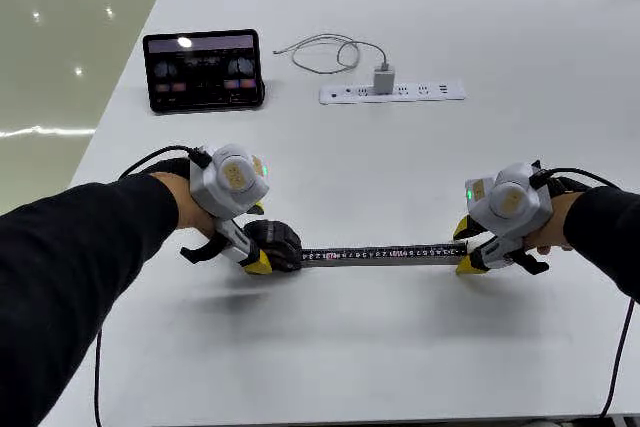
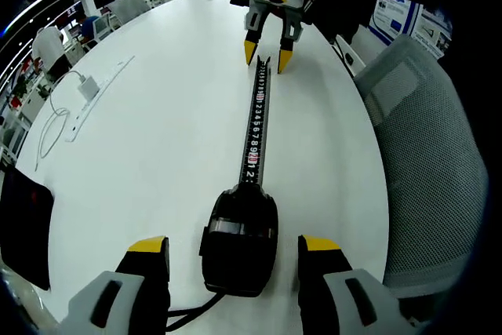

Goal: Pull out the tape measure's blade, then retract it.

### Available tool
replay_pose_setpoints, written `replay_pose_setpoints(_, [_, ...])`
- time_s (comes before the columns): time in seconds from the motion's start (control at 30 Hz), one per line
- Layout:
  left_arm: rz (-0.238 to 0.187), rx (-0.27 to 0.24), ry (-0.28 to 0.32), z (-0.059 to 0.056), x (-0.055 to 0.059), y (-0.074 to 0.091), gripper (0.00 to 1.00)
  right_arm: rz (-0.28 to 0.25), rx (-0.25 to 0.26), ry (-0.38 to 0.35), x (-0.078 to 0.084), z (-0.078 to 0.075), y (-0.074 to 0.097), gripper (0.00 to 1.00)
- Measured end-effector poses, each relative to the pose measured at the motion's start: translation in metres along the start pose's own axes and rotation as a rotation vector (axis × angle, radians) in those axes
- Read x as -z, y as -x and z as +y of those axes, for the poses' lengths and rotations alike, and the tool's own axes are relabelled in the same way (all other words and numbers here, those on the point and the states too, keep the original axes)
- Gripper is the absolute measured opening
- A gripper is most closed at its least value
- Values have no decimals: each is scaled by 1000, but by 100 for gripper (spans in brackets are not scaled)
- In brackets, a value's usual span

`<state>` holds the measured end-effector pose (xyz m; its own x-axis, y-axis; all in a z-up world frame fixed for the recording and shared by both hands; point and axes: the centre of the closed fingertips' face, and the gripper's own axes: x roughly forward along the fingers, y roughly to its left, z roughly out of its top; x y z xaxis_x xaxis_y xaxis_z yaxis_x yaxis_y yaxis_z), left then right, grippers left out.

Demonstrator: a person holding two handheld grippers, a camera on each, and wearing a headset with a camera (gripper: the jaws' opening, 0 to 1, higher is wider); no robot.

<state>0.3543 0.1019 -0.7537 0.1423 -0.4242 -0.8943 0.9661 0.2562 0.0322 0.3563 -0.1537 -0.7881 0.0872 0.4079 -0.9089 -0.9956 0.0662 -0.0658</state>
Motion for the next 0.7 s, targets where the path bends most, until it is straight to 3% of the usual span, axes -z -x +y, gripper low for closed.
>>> replay_pose_setpoints(0.3, [-3,-25,41,3,2,-1,82,-15,9,-42,1,0,5,42])
replay_pose_setpoints(0.5, [10,-15,76,-1,7,-1,85,-18,17,-71,2,0,4,51])
replay_pose_setpoints(0.7, [-1,-23,134,0,10,0,100,-28,33,-92,4,-1,3,61])
